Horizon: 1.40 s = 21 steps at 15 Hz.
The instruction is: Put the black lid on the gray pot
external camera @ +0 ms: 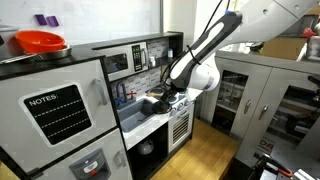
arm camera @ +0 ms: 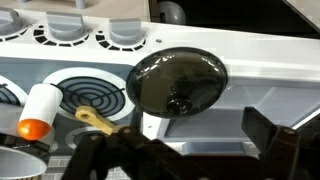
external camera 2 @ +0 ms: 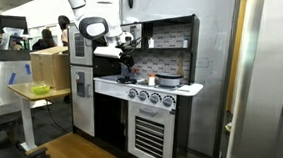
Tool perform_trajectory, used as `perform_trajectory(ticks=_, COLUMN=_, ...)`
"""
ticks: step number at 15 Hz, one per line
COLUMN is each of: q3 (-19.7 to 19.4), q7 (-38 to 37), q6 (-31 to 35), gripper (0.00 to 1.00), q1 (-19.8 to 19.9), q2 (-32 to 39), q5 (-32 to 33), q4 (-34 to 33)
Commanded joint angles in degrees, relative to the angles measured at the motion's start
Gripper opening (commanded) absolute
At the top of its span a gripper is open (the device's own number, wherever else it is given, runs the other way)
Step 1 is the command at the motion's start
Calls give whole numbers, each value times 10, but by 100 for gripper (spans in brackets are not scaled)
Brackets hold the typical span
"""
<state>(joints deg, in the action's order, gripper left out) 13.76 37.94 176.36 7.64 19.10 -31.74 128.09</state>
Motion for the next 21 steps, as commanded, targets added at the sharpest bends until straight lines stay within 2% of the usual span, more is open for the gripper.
perform_trajectory(ticks=1, q3=12, q7=13, q6=3, gripper=100, q1=17, q2=33, q5=-6, q4=-34)
perform_trajectory(ticks=9, q3=13, q7=15, q6=-18, gripper=100, q1=19, q2=90, q5=6, q4=-106)
perform_trajectory(ticks=11, q3=7, q7=8, q6=-33, gripper=100, q1=11, q2=91, q5=13, q4=-112)
perform_trajectory(ticks=12, q3=-13, q7=-8, q6=-48, gripper=100, q1=-8, q2=86, q5=24, q4=-109)
perform_trajectory(ticks=15, q3=-56, q7=-51, q6=-75, gripper=100, q1=-50, q2=76, q5=58, q4=-98)
perform_trajectory(ticks=16, q3=-40, q7=-104, q6=-76, gripper=100, q1=-31, q2=78, q5=118, q4=-94)
perform_trajectory(ticks=21, q3=-46, q7=-196, q6=-91, gripper=100, q1=-33, q2=80, q5=216, q4=-100)
